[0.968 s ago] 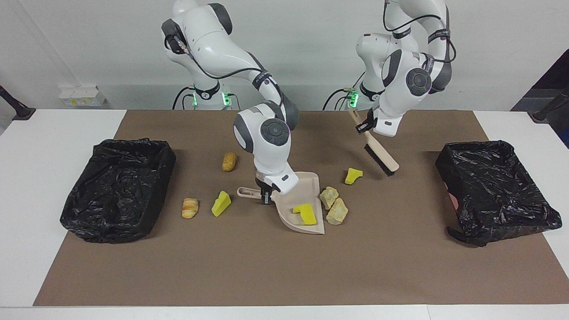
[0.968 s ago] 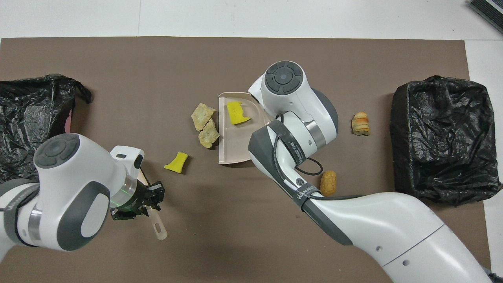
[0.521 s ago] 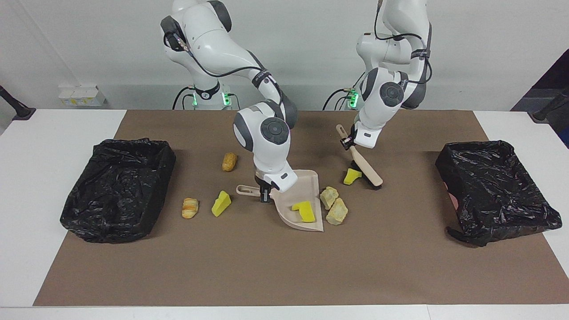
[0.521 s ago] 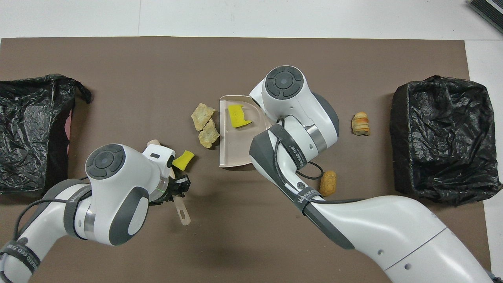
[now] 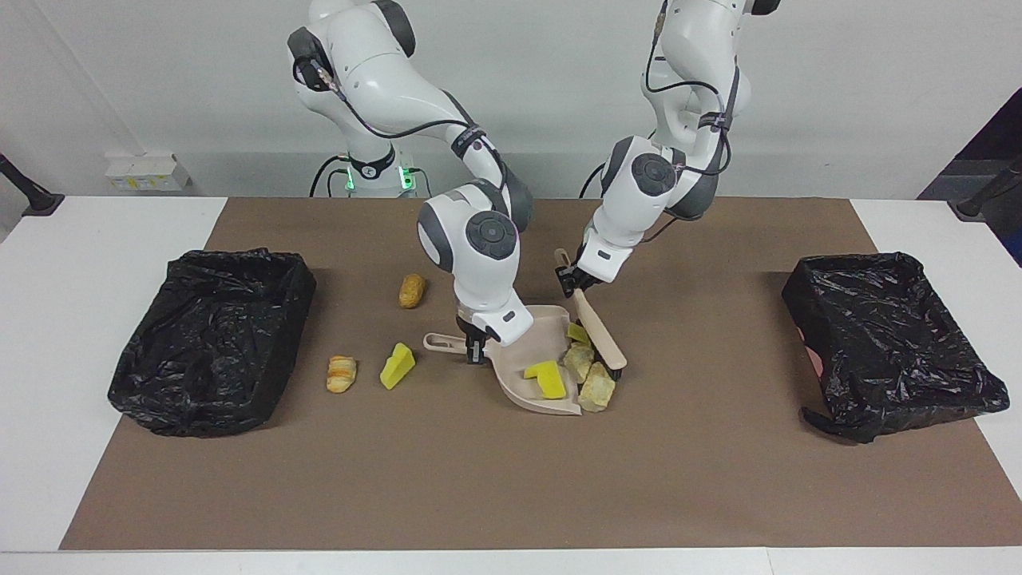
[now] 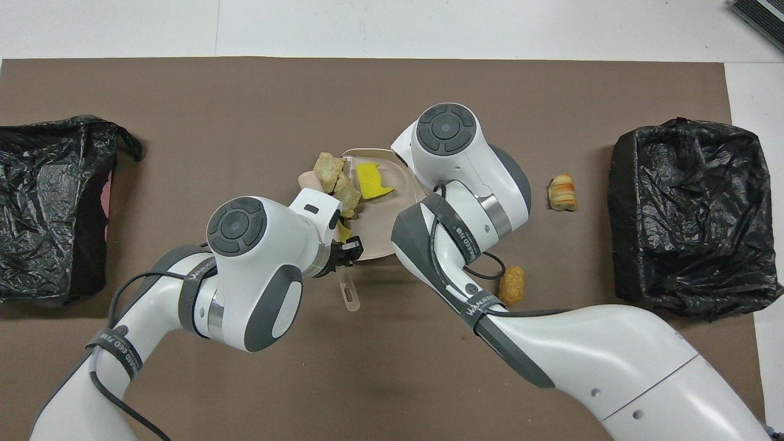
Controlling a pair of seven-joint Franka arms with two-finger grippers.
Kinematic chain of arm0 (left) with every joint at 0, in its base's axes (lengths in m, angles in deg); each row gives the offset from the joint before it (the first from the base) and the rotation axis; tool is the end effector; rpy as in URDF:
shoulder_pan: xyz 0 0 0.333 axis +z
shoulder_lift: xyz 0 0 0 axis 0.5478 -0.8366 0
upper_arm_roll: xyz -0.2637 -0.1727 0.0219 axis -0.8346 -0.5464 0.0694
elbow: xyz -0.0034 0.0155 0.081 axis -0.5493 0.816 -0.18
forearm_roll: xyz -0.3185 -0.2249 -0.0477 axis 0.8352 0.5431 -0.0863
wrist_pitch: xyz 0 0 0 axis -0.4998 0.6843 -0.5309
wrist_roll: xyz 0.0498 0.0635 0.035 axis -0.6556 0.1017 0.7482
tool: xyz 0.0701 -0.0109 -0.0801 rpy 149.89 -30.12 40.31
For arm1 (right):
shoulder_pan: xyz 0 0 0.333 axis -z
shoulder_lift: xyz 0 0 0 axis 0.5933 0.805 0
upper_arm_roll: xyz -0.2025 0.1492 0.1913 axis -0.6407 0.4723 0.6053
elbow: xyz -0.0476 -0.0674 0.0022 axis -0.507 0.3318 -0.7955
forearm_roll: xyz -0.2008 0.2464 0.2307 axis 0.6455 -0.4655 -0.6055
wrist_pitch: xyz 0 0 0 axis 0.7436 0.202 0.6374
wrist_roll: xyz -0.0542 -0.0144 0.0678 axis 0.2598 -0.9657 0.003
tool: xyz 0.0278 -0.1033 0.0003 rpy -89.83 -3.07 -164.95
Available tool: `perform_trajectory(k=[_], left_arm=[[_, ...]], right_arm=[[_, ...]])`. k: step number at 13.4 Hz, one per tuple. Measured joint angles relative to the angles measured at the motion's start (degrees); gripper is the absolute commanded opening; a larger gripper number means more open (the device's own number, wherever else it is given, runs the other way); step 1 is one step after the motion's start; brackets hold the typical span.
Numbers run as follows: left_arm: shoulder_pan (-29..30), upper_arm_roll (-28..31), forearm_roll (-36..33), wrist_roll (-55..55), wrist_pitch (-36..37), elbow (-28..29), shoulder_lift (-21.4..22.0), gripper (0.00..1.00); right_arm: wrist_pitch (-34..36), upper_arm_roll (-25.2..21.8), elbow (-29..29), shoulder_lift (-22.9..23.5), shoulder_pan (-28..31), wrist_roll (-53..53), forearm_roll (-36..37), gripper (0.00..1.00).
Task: Sweep and dump trash in bin
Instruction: 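Sweep the remaining yellow sponge pieces into the dustpan with the left gripper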
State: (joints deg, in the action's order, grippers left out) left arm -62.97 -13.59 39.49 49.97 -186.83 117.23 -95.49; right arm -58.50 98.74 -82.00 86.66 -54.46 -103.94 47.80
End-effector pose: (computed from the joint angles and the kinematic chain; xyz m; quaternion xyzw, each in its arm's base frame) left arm 0.4846 -0.3220 0.3604 0.9823 0.1382 -0.0508 0.1157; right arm 0.6337 0.3040 0.3424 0.7129 0.6982 -0.0557 0.0363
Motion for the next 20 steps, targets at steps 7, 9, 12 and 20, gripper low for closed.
perform_trajectory(k=[7, 9, 12, 20], left_arm=[[0.7, 1.8, -2.5, -10.7, 13.7, -6.4, 1.7, 0.00], [2.2, 2.0, -2.9, -12.5, 15.5, -6.5, 2.2, 0.00], [7.4, 2.3, -3.0, -14.1, 15.1, -6.5, 2.0, 0.00], [7.8, 0.4, -2.5, -16.5, 9.5, -4.8, -3.3, 0.00]], right_arm=[[-2.5, 0.0, -2.0, -0.6, 2.0, 0.0, 0.0, 0.00], [-2.6, 0.0, -2.1, -0.6, 2.1, 0.0, 0.0, 0.00], [-2.6, 0.0, -2.2, -0.6, 2.1, 0.0, 0.1, 0.00], [-2.7, 0.2, -3.1, -1.4, 0.4, 0.0, 8.1, 0.00]])
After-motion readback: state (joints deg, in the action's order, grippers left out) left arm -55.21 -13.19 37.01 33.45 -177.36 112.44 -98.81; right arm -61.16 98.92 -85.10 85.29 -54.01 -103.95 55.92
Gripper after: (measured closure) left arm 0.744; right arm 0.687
